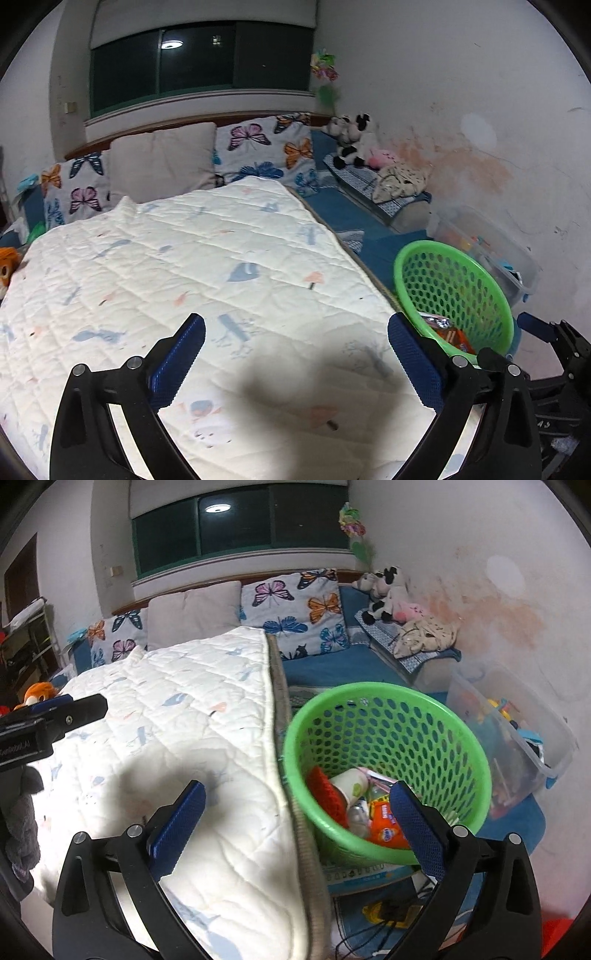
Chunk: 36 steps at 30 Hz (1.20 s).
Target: Collect trash
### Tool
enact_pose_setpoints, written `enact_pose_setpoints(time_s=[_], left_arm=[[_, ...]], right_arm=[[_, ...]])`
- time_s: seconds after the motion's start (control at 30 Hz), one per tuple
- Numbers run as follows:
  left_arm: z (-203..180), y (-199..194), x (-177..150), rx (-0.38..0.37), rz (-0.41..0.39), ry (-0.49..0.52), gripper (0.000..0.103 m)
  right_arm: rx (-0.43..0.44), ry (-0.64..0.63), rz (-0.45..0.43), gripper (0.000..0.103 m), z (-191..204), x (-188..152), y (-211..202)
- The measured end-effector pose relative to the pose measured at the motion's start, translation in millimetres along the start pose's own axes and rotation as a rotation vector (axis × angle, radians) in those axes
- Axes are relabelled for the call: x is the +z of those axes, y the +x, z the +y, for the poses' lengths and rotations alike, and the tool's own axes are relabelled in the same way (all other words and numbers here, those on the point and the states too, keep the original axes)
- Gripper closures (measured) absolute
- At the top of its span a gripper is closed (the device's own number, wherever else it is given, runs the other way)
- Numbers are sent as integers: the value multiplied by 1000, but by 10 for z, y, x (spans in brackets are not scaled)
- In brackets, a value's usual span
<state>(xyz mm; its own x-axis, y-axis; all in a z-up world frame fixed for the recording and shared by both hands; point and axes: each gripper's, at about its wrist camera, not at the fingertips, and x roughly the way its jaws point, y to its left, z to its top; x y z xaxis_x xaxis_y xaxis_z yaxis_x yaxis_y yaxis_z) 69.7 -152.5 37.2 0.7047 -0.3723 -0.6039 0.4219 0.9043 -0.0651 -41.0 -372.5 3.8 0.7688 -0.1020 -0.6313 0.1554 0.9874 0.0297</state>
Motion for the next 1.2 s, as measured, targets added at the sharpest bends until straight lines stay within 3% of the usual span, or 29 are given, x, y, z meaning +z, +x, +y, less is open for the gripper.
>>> enact_pose_setpoints(time_s=[0.27, 0.83, 1.2], left_arm=[[171, -247, -120, 80, -38, -11, 7], [363, -567, -321, 176, -79, -21, 7], [409, -630, -387, 183, -78, -44, 7]], right_arm=[[29, -37, 5, 4, 242, -55, -47], [56, -61, -21, 4, 481, -107, -157], [60, -58, -28, 4, 524, -99, -206]])
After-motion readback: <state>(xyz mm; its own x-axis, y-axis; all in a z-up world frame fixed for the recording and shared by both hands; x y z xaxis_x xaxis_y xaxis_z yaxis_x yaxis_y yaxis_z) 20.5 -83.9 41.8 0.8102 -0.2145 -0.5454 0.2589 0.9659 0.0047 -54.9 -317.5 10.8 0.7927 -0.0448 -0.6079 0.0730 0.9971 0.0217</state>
